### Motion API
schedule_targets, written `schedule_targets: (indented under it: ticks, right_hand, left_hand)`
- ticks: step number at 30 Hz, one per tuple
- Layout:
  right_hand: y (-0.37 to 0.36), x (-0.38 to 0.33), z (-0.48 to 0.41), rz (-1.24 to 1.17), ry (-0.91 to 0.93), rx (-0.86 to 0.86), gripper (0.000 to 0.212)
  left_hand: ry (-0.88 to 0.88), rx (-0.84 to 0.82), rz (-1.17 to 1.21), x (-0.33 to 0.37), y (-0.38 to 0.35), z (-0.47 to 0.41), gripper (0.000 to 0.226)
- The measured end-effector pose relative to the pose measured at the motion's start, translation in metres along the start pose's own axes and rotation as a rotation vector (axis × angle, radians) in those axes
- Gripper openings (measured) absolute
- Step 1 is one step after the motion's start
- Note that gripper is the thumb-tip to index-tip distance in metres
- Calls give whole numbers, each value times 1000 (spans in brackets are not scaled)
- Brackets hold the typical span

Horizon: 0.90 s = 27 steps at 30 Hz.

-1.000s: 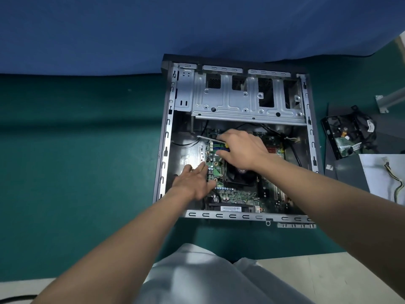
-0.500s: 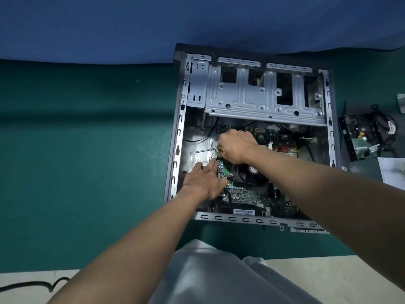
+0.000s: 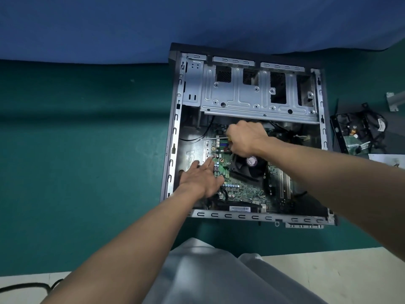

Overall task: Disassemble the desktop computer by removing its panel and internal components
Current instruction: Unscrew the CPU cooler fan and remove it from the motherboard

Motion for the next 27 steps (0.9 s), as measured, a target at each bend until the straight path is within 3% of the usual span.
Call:
schedule_targets:
  ticks: [2,4,6,9,11,19,27]
  right_hand:
    - [-4,1,9,-49,29,18,8]
    - [-5,1,20,-193,33,65,18]
    - [-6,1,33,-229,40,84,37]
    - [-18,5,56,-56,63,-30,81]
    - [-30,13,67,39,48,-94,96]
    - [-38,37,80,-29,-120,40,78]
    - [30,63,146,-410,-124,257,76]
  left_hand:
    - [-1,1,3,0,-1,-2,67]
    - [2,5,15,-1,-2,-3,67]
    - [6,17,29,-2,-3,-3,67]
    - [-3,41,13,-2,-3,-6,67]
    - [-3,52,6,-2,-4,-6,67]
    - [-20,125,-40,2,2,-4,63]
    - [35,181,-59,29,14,1,40]
Point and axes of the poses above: each hand's wrist, its own z-axis away from the middle knuckle, its own y-axis out of the back of the hand, x = y × z, the point moved 6 cm from there along -z, towards the middle knuckle
